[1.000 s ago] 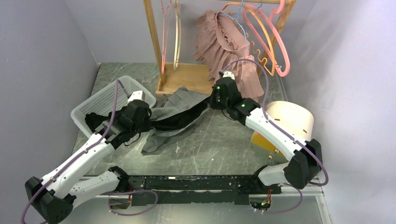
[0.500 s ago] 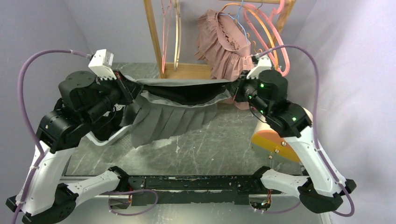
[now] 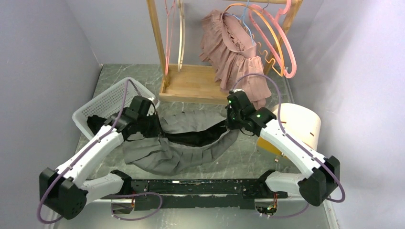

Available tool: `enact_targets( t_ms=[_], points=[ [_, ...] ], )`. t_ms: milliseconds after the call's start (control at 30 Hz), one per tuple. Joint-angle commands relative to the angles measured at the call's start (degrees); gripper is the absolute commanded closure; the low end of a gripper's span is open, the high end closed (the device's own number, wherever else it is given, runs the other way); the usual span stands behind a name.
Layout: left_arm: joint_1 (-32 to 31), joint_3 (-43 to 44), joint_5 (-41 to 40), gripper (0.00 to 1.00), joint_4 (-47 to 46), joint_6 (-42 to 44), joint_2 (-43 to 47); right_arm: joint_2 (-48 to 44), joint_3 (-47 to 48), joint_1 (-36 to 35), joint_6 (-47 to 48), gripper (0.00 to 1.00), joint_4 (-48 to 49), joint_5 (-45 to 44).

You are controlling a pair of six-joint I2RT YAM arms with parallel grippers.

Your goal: Place the skirt on the hanger

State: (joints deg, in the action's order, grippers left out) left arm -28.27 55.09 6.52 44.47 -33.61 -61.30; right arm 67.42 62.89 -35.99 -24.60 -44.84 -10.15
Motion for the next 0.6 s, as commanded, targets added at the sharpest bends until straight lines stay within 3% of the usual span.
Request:
enact_targets(
  t_ms=[0, 133, 267, 567],
  points=[
    [3.16, -5.54, 12.27, 0.83, -10.95, -1.16, -0.79, 1.92, -2.73, 0.47, -1.47, 1.00, 8.42, 2.22],
    [3.66, -7.54, 11.53, 0.57, -11.03, 0.16, -1.71, 5.05, -3.78, 0.86, -1.97, 1.00, 12.74, 2.77],
    [3.68, -7.70, 9.57, 0.45, -9.23, 1.09, -0.79, 7.74, -3.03, 1.38, -2.77, 0.97, 15.11, 2.48],
    [3.82, -6.85, 5.03, 0.46, -5.16, 2.34, 0.86, 9.33, -1.55, 3.17, -3.22, 0.94, 16.68, 2.41]
  ],
)
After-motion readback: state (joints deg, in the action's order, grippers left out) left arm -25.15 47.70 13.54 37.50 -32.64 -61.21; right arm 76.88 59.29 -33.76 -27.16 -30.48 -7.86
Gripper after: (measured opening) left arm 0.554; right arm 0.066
